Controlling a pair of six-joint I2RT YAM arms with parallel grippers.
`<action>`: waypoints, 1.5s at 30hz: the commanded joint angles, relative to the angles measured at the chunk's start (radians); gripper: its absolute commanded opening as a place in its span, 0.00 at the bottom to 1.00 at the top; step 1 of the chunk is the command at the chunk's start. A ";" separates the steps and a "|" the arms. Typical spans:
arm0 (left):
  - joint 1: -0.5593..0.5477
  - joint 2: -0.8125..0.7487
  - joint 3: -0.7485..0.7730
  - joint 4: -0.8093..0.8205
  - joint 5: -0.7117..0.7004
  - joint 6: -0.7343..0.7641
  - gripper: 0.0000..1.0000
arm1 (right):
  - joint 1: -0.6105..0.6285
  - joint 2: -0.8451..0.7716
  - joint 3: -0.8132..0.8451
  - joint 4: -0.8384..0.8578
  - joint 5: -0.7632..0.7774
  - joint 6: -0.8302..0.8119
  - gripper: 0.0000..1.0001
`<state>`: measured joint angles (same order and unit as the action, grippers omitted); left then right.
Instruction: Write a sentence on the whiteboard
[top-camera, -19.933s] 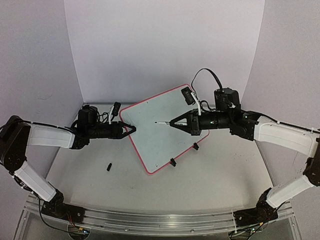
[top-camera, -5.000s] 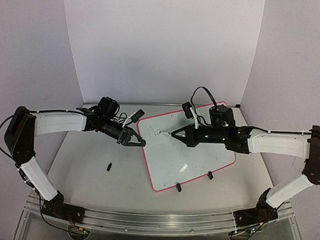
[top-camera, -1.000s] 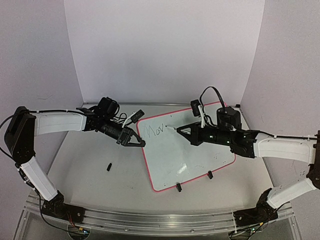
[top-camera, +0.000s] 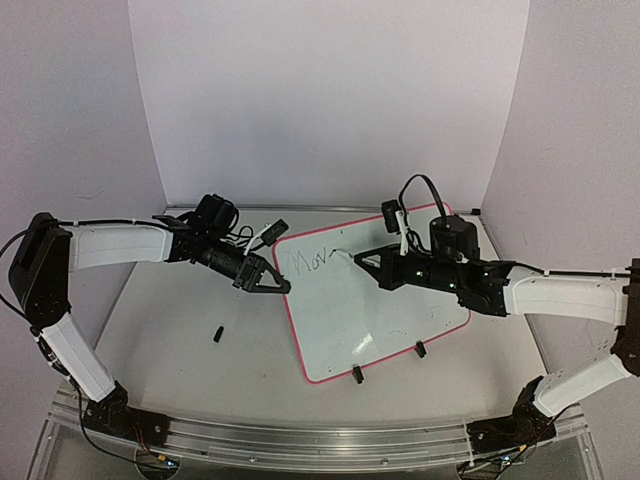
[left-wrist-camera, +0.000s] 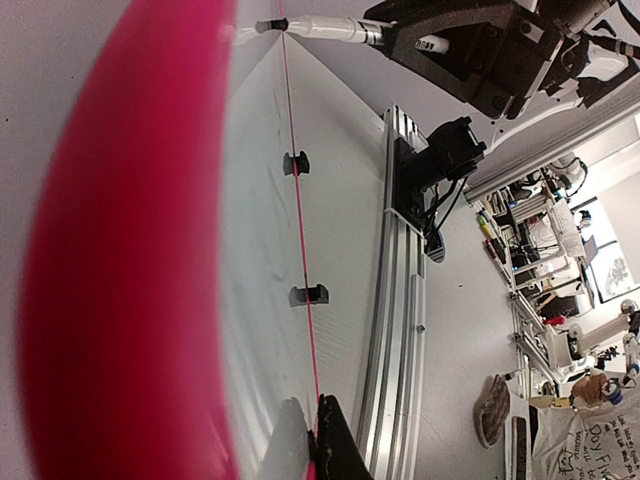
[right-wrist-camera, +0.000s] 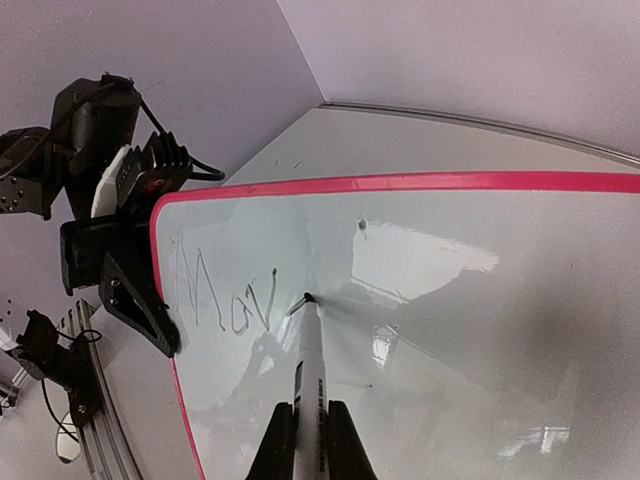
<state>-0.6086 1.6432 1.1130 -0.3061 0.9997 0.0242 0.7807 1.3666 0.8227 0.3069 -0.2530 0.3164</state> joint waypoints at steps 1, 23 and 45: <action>-0.021 -0.013 0.032 -0.017 0.006 0.069 0.00 | -0.007 -0.001 0.024 0.009 0.061 -0.003 0.00; -0.020 -0.013 0.033 -0.019 0.008 0.071 0.00 | -0.008 0.042 0.025 0.022 -0.016 0.003 0.00; -0.021 -0.013 0.033 -0.019 0.010 0.069 0.00 | -0.006 0.000 -0.061 0.009 -0.039 0.042 0.00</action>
<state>-0.6083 1.6432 1.1130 -0.3065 0.9997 0.0246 0.7795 1.3758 0.7827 0.3573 -0.3110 0.3465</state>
